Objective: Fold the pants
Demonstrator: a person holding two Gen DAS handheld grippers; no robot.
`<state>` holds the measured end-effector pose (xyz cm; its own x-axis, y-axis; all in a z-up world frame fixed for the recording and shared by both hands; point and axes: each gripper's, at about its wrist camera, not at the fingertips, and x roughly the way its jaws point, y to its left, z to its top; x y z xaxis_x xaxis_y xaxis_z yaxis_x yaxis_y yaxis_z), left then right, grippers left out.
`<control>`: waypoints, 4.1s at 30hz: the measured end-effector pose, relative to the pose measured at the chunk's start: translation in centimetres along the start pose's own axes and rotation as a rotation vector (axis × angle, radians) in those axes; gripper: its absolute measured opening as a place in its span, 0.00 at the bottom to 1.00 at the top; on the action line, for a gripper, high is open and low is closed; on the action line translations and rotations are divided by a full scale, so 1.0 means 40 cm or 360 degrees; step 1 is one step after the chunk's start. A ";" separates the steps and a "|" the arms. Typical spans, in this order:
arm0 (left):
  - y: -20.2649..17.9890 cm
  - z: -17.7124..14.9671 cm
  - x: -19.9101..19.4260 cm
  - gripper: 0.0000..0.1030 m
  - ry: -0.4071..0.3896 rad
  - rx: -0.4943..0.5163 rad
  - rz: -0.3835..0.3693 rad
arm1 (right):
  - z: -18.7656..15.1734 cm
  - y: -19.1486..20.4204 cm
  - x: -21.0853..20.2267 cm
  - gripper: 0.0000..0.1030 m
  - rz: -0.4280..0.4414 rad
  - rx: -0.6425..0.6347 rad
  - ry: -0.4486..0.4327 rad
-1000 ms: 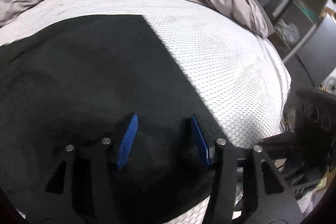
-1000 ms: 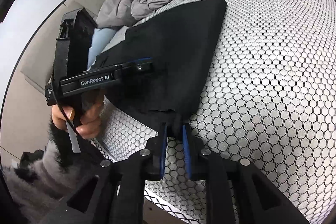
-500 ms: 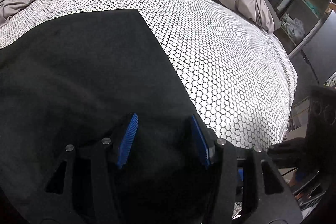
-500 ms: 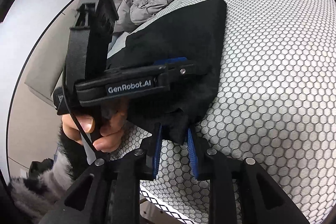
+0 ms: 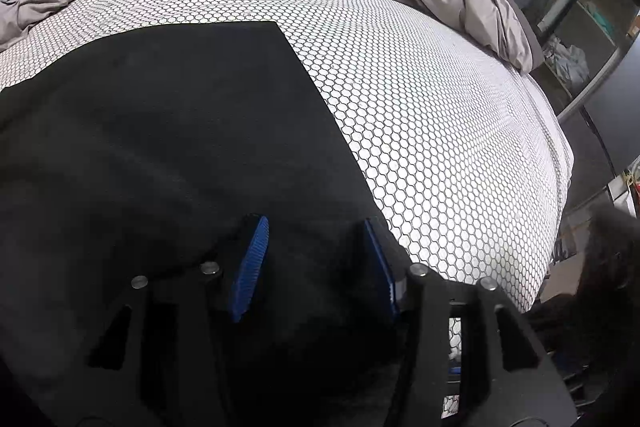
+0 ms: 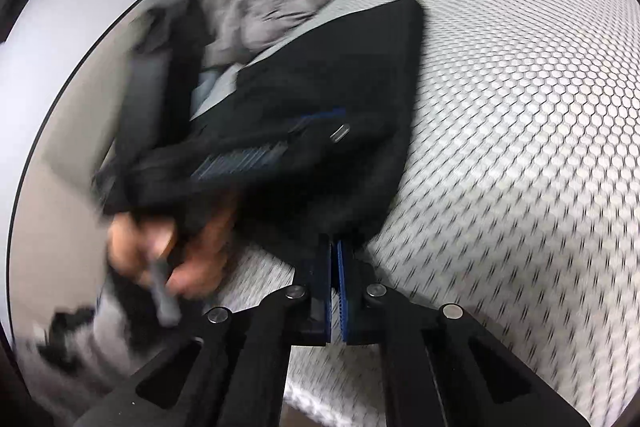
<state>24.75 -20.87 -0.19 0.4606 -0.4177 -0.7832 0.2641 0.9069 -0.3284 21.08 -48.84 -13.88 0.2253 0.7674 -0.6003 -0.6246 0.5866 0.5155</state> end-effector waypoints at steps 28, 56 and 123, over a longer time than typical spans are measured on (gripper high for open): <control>-0.112 -0.210 -0.077 0.54 -0.0161 0.0488 0.0275 | 0.159 -0.055 0.106 0.46 -0.0131 0.0077 0.0008; 0.149 -0.156 -0.313 0.64 -0.0318 0.0146 0.0164 | 0.290 -0.165 0.161 0.44 0.0109 0.0433 -0.0066; 0.422 0.062 -0.182 0.46 -0.0155 0.0016 0.0234 | 0.378 0.062 0.311 0.49 -0.0857 -0.0502 0.0082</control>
<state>27.95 -2.68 1.27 0.5747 -0.2843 -0.7674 0.1961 0.9582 -0.2082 33.62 -33.94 -10.82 0.5383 0.3674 -0.7585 -0.6260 0.7769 -0.0680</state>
